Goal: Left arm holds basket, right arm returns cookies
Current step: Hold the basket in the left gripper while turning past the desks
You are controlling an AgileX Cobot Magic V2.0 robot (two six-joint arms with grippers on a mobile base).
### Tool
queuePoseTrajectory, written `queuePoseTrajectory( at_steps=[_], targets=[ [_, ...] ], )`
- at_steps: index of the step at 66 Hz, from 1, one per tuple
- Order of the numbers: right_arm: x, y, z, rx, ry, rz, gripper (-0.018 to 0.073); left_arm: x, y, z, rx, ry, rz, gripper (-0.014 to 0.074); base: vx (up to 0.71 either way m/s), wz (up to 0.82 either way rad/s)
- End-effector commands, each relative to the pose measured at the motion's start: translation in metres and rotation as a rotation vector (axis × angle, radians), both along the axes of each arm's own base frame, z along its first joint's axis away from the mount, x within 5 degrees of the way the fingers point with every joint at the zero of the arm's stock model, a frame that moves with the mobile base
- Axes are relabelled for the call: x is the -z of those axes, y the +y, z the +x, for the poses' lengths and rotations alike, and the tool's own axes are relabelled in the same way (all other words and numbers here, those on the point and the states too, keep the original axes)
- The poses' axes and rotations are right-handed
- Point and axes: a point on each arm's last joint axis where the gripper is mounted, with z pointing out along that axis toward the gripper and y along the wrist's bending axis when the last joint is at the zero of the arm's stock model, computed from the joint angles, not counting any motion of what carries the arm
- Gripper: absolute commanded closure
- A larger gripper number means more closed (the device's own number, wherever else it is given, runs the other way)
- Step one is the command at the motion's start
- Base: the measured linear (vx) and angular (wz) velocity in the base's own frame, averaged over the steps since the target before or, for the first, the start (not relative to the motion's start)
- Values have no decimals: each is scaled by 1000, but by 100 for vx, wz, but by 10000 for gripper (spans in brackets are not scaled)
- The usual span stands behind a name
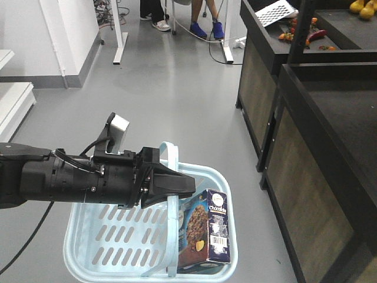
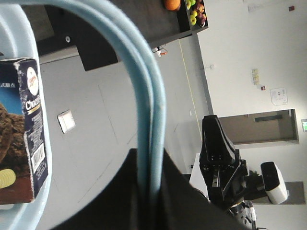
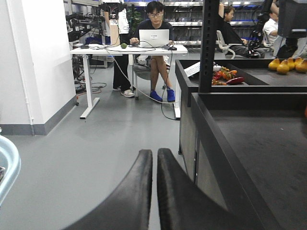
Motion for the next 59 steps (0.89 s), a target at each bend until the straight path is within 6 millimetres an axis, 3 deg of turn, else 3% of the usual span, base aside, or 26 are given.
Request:
queuePoseTrajectory(
  at_steps=[1,59],
  targets=[
    [-1,0,0,-1,-67,-11,565,-32,-2,-4,-5,-33,-158,599,29,10],
    [-1,0,0,-1,-67,-11,565,-32,-2,-4,-5,-33,-159,599,32,12]
  ],
)
